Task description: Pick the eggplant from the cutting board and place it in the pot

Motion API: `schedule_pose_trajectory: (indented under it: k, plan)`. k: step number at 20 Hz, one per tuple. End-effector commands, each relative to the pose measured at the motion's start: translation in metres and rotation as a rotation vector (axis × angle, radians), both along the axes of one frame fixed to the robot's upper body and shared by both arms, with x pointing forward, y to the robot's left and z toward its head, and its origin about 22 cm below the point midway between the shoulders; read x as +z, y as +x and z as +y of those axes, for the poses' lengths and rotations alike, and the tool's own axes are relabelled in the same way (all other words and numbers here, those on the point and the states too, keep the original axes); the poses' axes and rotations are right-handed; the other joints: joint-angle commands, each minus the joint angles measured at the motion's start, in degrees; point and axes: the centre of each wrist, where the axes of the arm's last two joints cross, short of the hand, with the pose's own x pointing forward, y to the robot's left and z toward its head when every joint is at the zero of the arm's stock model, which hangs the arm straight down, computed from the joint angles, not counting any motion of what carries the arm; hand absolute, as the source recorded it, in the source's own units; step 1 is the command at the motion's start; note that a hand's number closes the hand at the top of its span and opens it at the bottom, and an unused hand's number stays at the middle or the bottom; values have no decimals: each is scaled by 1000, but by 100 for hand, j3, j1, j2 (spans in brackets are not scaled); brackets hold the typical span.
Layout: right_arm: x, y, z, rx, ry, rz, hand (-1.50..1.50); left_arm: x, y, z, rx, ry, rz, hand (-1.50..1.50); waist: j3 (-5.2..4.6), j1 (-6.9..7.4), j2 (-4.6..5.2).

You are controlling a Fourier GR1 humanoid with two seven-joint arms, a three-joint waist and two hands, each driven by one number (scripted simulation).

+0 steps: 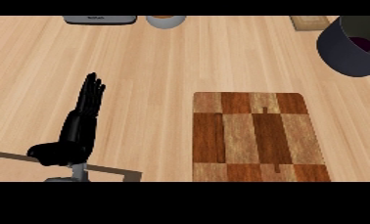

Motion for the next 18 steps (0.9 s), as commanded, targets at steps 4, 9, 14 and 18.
schedule_pose_trajectory:
  k: [4, 9, 14, 18]
  plan:
    - [-22, -48, -33, -53, -14, -138, -150, 3, 1, -7, 11, 13, 0, 0, -2, -15, 0]
    - [-27, -90, -62, -31, -52, -172, -150, -4, -2, -2, -7, 16, 0, 0, -3, -28, -2]
    - [-36, -117, -73, -38, -37, -146, -150, 1, 3, -3, 8, 5, 3, 0, -7, -46, -10]
    - [-27, -126, -84, -66, -69, -160, -150, 9, 26, 3, 25, 8, 11, 0, -6, -54, -4]
